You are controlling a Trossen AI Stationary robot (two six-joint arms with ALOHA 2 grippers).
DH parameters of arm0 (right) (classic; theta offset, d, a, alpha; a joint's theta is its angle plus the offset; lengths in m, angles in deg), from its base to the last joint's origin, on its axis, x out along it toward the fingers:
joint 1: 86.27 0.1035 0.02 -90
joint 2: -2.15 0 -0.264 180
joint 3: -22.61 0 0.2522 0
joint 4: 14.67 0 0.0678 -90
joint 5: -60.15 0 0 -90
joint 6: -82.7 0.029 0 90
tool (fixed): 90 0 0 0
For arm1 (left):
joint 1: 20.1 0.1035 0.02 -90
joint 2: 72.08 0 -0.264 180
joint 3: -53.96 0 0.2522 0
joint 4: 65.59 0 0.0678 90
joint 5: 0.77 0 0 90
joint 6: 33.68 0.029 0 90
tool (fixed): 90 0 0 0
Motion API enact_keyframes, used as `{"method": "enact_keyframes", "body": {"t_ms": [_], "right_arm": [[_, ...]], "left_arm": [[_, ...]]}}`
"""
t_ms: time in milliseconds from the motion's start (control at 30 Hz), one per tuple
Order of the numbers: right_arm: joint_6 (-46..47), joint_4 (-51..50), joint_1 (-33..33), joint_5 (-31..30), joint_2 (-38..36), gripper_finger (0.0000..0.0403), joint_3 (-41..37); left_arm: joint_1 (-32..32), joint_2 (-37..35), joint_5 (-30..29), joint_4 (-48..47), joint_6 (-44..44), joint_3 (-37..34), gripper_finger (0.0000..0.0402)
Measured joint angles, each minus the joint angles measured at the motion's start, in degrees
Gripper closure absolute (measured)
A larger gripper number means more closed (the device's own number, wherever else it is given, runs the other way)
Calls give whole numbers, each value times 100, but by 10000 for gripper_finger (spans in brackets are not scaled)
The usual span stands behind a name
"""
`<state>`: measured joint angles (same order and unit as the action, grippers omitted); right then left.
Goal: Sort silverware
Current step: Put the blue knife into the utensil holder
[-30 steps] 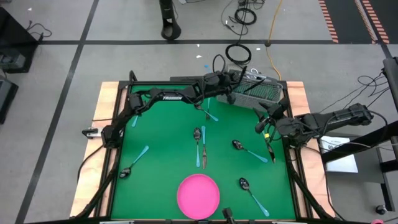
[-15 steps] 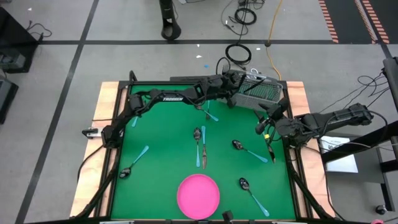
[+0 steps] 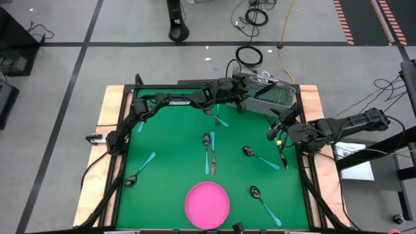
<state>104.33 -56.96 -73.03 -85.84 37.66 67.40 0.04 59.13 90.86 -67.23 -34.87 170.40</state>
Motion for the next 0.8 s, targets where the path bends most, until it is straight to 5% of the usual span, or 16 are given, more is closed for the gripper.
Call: {"method": "enact_keyframes", "body": {"t_ms": [200, 800], "right_arm": [[-65, -76, 0, 270, -9, 238, 2], [-122, -385, 0, 558, -24, 238, 4]], "left_arm": [[-78, -640, 579, -1179, 301, 8, 292], [-564, -2169, 550, -6772, 1810, -51, 292]]}}
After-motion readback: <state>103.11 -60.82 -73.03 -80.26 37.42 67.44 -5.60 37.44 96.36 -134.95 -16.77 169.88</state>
